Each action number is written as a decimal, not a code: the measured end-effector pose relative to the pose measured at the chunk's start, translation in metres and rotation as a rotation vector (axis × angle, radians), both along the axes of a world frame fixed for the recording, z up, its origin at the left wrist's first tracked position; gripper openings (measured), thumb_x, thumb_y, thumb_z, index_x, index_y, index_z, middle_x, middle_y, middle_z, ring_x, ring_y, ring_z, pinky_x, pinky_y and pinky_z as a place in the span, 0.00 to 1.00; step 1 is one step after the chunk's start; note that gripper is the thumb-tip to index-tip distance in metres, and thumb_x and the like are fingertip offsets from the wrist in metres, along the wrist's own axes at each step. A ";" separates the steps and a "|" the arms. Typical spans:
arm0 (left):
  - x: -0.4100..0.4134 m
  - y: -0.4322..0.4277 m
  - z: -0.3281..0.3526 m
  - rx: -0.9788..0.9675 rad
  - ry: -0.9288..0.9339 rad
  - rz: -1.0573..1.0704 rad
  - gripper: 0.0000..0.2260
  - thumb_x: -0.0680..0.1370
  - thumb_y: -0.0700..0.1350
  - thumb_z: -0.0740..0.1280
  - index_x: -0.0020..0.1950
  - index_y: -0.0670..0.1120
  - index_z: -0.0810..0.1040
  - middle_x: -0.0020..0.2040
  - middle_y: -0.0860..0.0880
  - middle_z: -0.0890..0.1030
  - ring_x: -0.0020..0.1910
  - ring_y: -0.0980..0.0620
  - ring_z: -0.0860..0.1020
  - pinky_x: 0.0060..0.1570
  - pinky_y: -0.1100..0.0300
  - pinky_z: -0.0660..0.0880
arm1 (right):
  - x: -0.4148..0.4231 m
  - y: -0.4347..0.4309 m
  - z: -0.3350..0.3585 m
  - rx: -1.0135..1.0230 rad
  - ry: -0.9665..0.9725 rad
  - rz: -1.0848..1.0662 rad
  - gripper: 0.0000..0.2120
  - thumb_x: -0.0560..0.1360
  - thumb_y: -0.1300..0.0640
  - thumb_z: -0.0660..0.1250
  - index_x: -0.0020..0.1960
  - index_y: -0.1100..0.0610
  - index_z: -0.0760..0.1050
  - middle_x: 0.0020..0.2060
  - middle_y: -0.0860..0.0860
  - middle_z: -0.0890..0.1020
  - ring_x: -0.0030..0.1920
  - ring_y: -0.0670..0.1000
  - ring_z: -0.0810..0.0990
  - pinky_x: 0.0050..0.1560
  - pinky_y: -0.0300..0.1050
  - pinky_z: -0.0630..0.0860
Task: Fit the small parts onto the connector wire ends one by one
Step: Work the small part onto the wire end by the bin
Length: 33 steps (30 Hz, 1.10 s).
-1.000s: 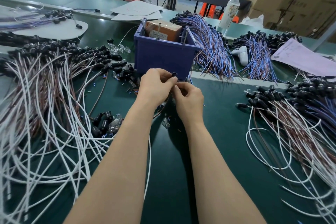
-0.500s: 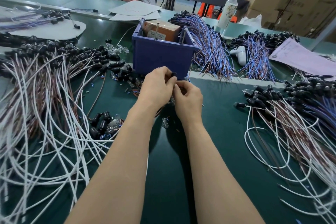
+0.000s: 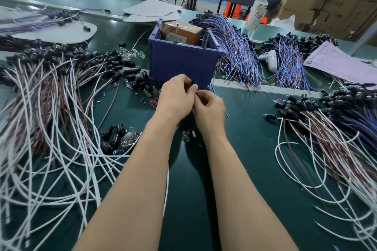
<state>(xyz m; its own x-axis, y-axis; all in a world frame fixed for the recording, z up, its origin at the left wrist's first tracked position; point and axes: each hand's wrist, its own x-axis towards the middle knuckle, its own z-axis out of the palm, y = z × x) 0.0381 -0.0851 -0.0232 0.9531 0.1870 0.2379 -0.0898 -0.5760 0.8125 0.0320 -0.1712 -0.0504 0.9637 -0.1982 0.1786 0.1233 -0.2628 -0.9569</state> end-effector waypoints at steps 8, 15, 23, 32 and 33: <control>-0.001 -0.001 -0.002 0.049 0.019 0.019 0.10 0.80 0.46 0.63 0.57 0.43 0.77 0.54 0.46 0.80 0.51 0.48 0.76 0.47 0.64 0.65 | -0.001 -0.001 0.000 -0.025 0.023 0.019 0.06 0.75 0.61 0.65 0.44 0.57 0.80 0.37 0.49 0.82 0.39 0.47 0.78 0.44 0.43 0.74; -0.004 0.003 0.000 -0.118 0.012 0.005 0.08 0.79 0.45 0.65 0.56 0.45 0.78 0.46 0.52 0.78 0.46 0.55 0.75 0.44 0.70 0.66 | 0.001 -0.001 0.004 -0.011 0.007 0.011 0.07 0.76 0.60 0.66 0.48 0.62 0.81 0.42 0.55 0.84 0.46 0.53 0.82 0.52 0.51 0.78; -0.008 0.002 0.003 -0.139 -0.086 -0.098 0.09 0.76 0.36 0.66 0.53 0.46 0.79 0.45 0.53 0.80 0.47 0.54 0.79 0.51 0.66 0.74 | 0.001 -0.008 0.007 -0.066 -0.005 -0.006 0.13 0.76 0.66 0.60 0.54 0.59 0.81 0.49 0.53 0.84 0.53 0.50 0.81 0.58 0.46 0.76; -0.009 0.002 0.002 -0.163 -0.096 -0.122 0.10 0.74 0.34 0.65 0.50 0.48 0.78 0.44 0.51 0.81 0.47 0.53 0.80 0.51 0.67 0.74 | 0.004 -0.018 0.011 0.091 -0.084 -0.080 0.07 0.75 0.65 0.66 0.45 0.54 0.77 0.40 0.48 0.82 0.43 0.47 0.80 0.52 0.45 0.77; -0.009 0.002 0.002 -0.161 -0.090 -0.124 0.10 0.74 0.34 0.65 0.50 0.48 0.78 0.45 0.51 0.82 0.47 0.52 0.80 0.52 0.65 0.74 | 0.004 -0.019 0.012 0.090 -0.080 -0.072 0.08 0.74 0.65 0.66 0.44 0.52 0.78 0.39 0.47 0.81 0.42 0.46 0.79 0.51 0.44 0.77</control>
<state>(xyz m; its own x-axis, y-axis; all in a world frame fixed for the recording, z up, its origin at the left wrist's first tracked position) 0.0289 -0.0835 -0.0214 0.9474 0.1118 0.2998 -0.2286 -0.4191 0.8787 0.0356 -0.1900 -0.0380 0.9297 -0.2854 0.2327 0.1840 -0.1872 -0.9649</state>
